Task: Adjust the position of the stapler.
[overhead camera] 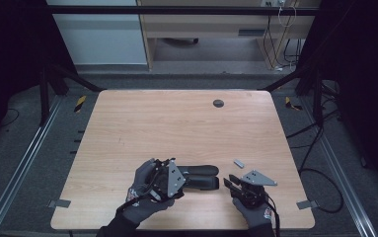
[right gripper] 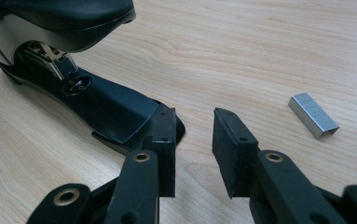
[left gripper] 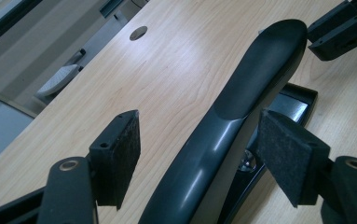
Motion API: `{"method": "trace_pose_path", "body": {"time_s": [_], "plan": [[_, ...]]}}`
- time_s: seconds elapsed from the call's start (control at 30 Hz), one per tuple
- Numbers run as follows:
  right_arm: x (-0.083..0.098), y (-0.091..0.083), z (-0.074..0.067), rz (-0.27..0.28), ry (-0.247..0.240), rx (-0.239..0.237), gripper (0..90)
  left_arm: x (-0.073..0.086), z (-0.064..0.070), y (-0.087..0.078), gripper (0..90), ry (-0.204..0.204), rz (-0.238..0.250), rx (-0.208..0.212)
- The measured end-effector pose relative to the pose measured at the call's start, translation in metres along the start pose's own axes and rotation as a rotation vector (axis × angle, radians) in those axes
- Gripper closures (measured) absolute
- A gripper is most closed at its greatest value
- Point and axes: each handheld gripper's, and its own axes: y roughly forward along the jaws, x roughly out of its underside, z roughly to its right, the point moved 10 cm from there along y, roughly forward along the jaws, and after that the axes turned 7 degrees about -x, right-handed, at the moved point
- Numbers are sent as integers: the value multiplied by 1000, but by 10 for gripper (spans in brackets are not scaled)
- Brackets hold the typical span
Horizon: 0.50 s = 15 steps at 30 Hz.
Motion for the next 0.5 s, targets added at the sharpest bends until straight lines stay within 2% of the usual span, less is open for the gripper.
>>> {"method": "trace_pose_path", "body": {"time_s": [0.1, 0.33, 0.5], "plan": [[0, -1, 1, 4, 0, 1, 708, -4, 7, 3, 300, 19, 0, 1], [0, -4, 6, 9, 9, 15, 706, -9, 14, 7, 302, 39, -4, 10], [0, -6, 9, 11, 9, 28, 702, -14, 20, 11, 302, 69, -9, 10]]}}
